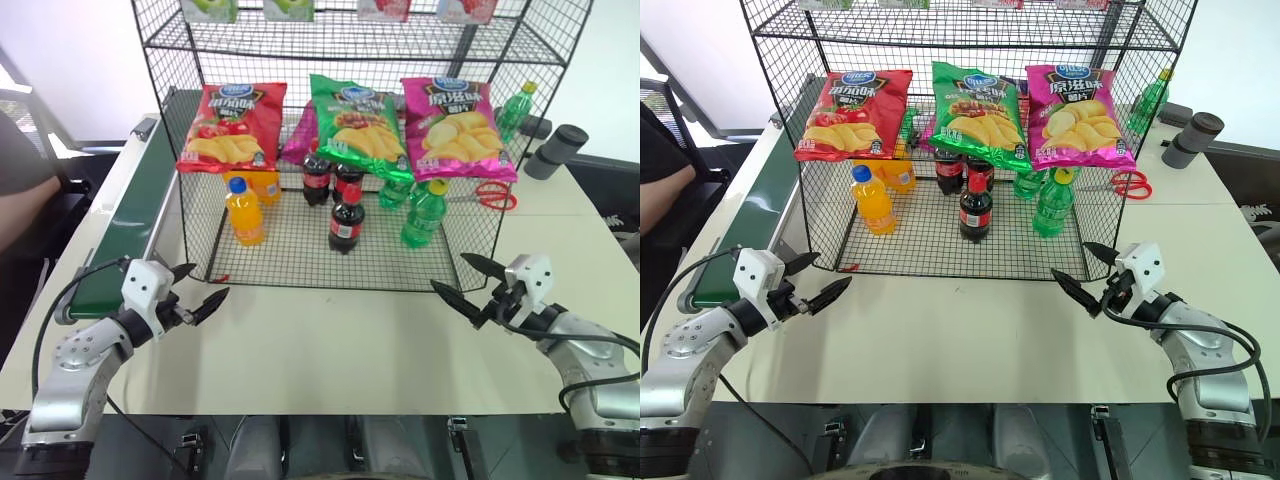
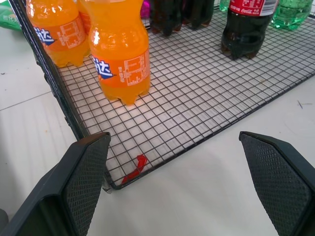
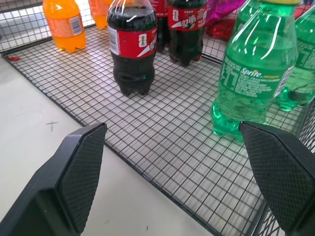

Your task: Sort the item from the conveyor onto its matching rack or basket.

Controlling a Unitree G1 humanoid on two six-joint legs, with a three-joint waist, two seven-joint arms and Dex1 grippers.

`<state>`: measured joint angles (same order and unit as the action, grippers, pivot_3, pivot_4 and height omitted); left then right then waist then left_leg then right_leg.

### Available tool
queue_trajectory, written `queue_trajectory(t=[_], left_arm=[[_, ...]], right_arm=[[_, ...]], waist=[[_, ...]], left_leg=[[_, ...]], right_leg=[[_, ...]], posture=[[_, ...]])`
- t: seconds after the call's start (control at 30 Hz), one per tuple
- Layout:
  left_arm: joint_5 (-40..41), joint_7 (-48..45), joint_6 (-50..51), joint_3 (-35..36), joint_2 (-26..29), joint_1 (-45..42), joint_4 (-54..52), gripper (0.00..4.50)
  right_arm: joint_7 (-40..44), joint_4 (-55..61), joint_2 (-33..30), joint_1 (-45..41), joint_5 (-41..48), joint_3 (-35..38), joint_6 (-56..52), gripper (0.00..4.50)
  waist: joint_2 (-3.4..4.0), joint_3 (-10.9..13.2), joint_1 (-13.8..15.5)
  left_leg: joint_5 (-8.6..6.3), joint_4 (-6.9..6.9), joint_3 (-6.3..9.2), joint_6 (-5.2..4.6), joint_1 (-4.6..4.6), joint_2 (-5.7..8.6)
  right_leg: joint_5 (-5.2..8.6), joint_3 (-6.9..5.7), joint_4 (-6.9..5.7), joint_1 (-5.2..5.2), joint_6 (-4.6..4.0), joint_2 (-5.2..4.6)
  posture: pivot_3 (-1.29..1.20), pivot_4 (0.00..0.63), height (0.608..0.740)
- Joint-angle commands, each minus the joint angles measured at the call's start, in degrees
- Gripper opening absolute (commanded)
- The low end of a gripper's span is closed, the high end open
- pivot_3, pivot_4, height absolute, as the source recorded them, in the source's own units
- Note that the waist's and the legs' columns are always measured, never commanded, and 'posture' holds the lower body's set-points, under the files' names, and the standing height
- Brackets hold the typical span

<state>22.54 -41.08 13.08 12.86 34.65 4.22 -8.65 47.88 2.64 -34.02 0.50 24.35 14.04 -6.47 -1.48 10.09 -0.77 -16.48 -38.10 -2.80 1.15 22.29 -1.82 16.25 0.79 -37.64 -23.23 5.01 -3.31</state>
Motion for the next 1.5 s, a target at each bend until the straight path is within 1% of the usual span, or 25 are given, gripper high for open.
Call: queue_trajectory(t=[0.03, 0.5, 0.8, 1.5], left_arm=[[0.01, 1.48, -0.76, 2.31, -0.3, -0.3, -0.76, 4.5], [0.1, 3.57, -0.61, 3.16, -1.02, 1.88, -3.22, 4.5], [0.71, 4.01, 0.35, 3.05, -1.16, 1.34, -4.27, 4.5], [0.33, 4.43, -0.3, 2.48, -1.87, 0.38, -3.82, 4.5]], right_arm=[[-0.95, 2.31, 1.08, -1.17, -0.14, -0.45, 1.17, 4.46], [-0.19, -1.79, 1.31, -4.39, -1.55, -1.4, 2.92, 4.46], [0.03, -4.07, 1.18, -5.56, -2.12, -0.94, 4.54, 4.46], [-1.53, -5.56, 2.72, -8.11, -3.65, -2.9, 5.55, 4.46]], waist=[[0.01, 0.0, -0.02], [0.01, -0.01, -0.04], [0.01, -0.01, -0.02], [0.01, -0.01, -0.05]], left_leg=[[0.0, 0.0, 0.0, 0.0, -0.01, 0.0], [0.0, -0.02, 0.0, 0.0, -0.01, -0.01], [0.0, -0.02, 0.0, 0.0, -0.01, -0.01], [0.0, -0.02, 0.0, 0.0, -0.01, -0.01]], right_leg=[[0.0, 0.0, -0.02, 0.0, 0.0, 0.0], [0.0, 0.01, -0.03, 0.0, 0.0, 0.02], [0.0, 0.01, -0.04, 0.0, 0.0, 0.02], [0.0, 0.01, -0.04, -0.01, 0.0, 0.03]], posture=[[0.0, 0.15, 0.74], [0.0, 0.15, 0.74], [0.0, 0.15, 0.74], [0.0, 0.15, 0.74]])
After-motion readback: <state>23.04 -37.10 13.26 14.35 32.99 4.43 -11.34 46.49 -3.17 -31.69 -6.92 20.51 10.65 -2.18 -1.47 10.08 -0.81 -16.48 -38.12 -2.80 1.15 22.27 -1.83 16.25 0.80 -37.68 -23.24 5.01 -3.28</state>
